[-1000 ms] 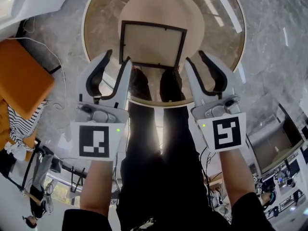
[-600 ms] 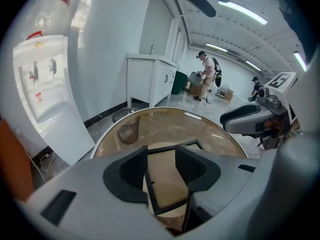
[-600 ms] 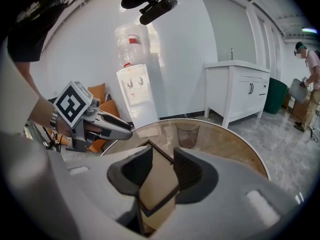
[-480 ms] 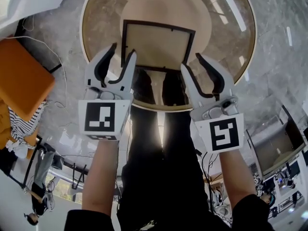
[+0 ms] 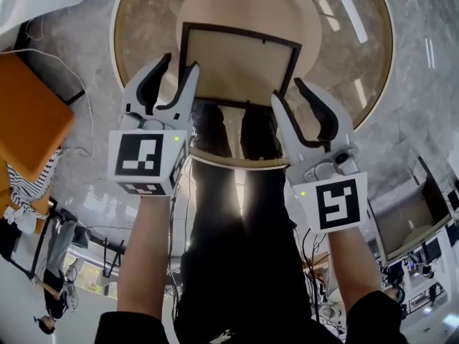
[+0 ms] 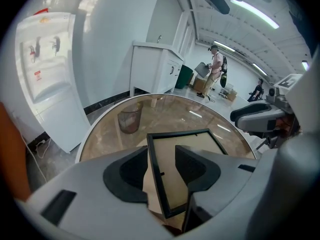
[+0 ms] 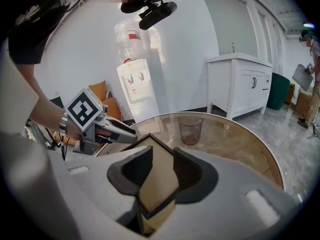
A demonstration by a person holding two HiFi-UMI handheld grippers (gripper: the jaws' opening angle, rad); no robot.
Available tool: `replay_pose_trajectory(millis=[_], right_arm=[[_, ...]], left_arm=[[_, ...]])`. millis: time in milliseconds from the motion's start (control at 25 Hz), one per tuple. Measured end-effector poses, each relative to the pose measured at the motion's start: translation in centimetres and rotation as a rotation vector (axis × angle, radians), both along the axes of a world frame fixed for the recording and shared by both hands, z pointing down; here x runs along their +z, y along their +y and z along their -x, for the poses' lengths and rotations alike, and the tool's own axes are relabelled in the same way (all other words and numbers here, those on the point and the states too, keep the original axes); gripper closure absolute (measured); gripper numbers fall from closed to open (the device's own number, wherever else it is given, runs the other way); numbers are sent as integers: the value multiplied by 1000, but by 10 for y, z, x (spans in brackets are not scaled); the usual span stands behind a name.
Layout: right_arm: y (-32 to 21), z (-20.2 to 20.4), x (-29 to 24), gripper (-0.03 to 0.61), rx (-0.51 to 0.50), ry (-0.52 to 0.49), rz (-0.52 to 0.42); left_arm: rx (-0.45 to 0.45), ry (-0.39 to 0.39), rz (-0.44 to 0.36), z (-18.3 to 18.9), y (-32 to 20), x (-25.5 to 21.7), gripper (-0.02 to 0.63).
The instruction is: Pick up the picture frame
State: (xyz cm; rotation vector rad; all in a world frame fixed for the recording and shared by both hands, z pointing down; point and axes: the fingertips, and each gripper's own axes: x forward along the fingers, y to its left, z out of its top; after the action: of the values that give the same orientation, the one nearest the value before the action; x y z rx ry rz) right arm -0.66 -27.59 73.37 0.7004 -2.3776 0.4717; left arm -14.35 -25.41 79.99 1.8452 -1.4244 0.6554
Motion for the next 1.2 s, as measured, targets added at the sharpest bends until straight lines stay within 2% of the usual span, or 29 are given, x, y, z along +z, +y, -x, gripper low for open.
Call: replay_pose_trajectory(millis=[360,520,560,680,840,1080,1200], right_arm=[[-8,9,11,449,-16,-23,34],[-10,12,6,451,-26,-45,44],[-10,11,4,451,-30,-47,46],[-7,7,4,453,-35,-57,61],[-9,5,-1,453,-40,-55,52],[-14,6,-26,451,-74,-61,63],[-12,10,-30,449,-115,-58,85]], left_arm=[[-9,30,90,7,-8,39,432],[-15,69,134,7,-7,43,470],[-10,80,141,5,-7,43,506],[57,68,149,-4,-7,40,543],[143,-6,95,-10,-14,19,554],[361,-149,-44,-34,-31,-34,558],[387,-184,-72,-42,-33,-54,558]])
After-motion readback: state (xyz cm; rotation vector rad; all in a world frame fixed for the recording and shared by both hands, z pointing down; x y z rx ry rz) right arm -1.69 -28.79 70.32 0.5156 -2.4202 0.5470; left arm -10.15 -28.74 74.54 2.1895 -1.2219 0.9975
